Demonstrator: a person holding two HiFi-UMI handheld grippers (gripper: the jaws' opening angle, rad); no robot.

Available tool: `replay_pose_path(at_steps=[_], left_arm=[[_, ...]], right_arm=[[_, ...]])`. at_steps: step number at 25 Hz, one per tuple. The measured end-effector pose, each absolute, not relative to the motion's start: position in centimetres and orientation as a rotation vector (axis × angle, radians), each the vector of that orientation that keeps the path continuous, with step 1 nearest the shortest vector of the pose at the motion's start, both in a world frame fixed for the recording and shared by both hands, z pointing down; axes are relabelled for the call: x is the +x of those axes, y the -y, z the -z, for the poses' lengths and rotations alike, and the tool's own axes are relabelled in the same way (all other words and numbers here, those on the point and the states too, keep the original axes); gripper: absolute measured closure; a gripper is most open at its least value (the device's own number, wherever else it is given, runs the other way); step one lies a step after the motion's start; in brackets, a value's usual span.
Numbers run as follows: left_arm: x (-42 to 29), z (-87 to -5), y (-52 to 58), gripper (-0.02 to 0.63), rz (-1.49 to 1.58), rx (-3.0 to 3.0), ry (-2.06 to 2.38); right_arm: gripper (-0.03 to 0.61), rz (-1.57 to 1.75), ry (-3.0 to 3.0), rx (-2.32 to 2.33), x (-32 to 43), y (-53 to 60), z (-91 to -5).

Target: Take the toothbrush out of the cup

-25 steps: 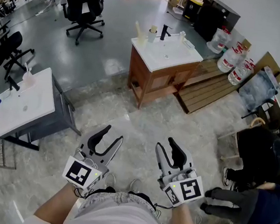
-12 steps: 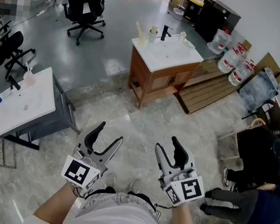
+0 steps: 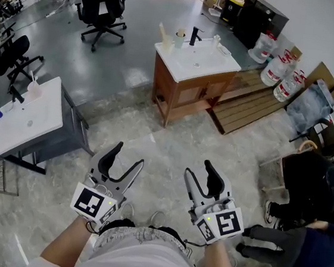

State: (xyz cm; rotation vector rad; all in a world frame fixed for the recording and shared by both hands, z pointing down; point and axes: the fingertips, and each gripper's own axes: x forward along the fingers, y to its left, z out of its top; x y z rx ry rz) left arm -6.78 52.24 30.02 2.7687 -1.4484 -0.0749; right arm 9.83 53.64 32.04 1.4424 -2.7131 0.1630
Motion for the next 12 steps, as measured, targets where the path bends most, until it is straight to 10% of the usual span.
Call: replay_pose_path(at_steps=[12], left_arm=[[-1.9,-29.8,-52.9,0.327,0.066,2.731,1.551]], right_arm=[[0.342,-0.178,2.759,1.398,16.1,-53.8,-32.4]])
